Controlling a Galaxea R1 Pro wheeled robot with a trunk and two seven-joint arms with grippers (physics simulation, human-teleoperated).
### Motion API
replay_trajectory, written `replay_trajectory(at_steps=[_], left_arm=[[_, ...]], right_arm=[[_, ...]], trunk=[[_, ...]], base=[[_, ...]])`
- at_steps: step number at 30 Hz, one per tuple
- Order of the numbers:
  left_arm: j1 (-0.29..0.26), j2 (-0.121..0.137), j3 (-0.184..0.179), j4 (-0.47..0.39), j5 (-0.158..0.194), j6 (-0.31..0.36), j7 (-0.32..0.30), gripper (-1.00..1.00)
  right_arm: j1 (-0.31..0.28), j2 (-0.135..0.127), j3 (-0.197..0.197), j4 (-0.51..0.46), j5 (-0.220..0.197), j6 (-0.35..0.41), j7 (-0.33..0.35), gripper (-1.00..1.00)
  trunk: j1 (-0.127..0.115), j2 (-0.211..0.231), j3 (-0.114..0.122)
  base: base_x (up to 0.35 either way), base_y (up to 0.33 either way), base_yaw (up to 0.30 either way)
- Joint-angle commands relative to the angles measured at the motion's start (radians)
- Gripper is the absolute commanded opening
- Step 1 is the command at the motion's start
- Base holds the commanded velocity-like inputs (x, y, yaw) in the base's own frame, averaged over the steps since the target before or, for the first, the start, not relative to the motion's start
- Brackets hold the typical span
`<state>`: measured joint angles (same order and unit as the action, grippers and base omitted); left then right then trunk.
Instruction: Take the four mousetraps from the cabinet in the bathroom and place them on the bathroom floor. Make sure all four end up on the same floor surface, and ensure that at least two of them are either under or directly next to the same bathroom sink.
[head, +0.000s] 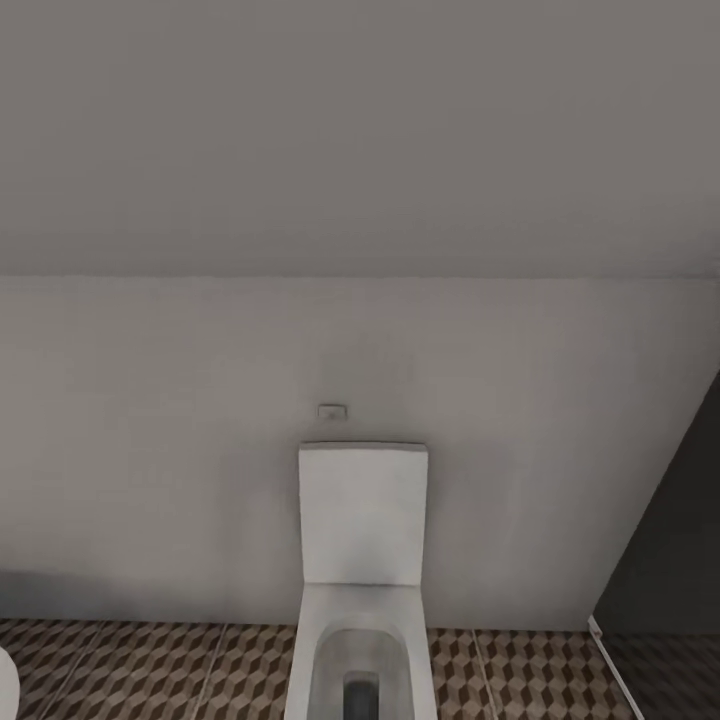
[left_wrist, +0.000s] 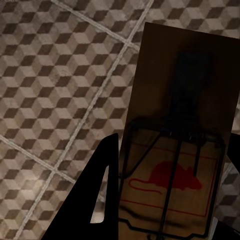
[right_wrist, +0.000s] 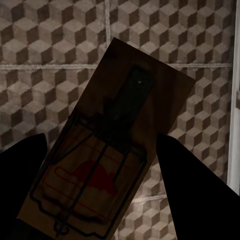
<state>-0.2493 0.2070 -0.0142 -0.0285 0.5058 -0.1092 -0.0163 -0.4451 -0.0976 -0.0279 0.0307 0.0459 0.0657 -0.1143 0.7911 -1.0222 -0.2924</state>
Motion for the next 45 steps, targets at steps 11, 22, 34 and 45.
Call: replay_trajectory(at_steps=[11,22,34,45], left_arm=[[-0.001,0.000,-0.003,0.001,0.001,-0.003,0.002,-1.00],[-0.003,0.006,-0.008,-0.180,-0.025,0.014,0.005,-1.00],[-0.020,0.007,-0.007,-0.453,-0.146,0.284,0.012,-1.00],[-0.117,-0.043,-0.008,-0.457,-0.172,0.366,0.013,-1.00]], right_arm=[[-0.001,-0.003,-0.003,0.002,0.002,-0.002,-0.002,-1.00],[-0.001,-0.003,-0.002,-0.007,0.011,-0.057,-0.024,-1.00],[0.000,-0.028,-0.006,-0.348,0.012,0.141,-0.038,-1.00],[-0.026,0.010,-0.008,-0.430,0.000,0.268,0.021,-1.00]], trunk=[[0.000,-0.001,-0.001],[0.000,-0.001,-0.001],[0.000,-0.001,-0.001],[0.000,-0.001,-0.001]], base=[[0.000,0.000,-0.001],[0.000,0.000,0.000],[0.000,0.000,0.000],[0.000,0.000,0.000]])
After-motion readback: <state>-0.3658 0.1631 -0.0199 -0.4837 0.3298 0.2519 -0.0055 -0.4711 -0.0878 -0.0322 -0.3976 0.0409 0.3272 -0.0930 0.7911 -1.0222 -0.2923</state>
